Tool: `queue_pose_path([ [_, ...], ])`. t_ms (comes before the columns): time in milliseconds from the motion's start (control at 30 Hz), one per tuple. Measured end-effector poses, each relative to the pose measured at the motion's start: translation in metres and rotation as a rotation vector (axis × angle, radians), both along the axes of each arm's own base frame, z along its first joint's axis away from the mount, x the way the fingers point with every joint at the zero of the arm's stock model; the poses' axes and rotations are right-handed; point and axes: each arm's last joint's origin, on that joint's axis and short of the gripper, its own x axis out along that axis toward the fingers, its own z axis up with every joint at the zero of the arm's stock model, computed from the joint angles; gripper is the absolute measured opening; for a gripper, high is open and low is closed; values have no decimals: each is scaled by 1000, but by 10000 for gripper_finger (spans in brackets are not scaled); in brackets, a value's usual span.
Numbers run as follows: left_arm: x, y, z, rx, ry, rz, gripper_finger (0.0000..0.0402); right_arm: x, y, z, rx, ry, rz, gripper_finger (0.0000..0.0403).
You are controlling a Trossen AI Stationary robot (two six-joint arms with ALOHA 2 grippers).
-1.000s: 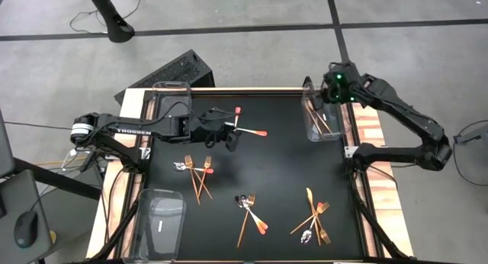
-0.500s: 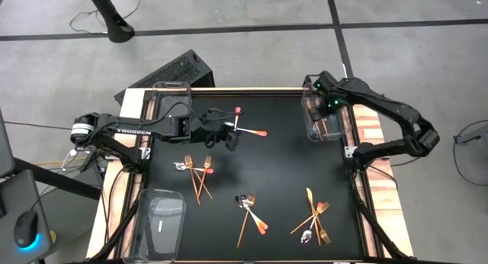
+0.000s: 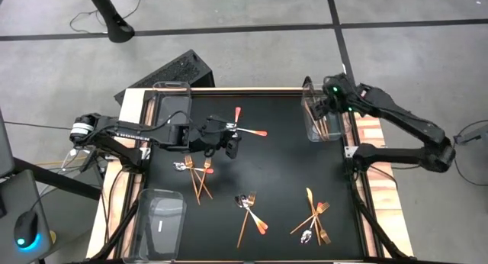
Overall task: Sort silverware by color (type)
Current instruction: Put the gold table knife into the top right transparent bin
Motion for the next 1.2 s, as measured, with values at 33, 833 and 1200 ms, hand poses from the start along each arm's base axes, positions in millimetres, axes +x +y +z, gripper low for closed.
queue_pose_path([
  [33, 0, -2, 0, 12, -1, -7, 169, 3, 7, 3, 4, -42, 18, 259],
  [833, -22, -118, -2, 174, 75, -545, 169, 106, 240, -66, 520, -195, 6, 259],
  [1200, -36, -138, -8, 188, 145, -585, 169, 99, 297, -102, 570, 292, -155, 259],
])
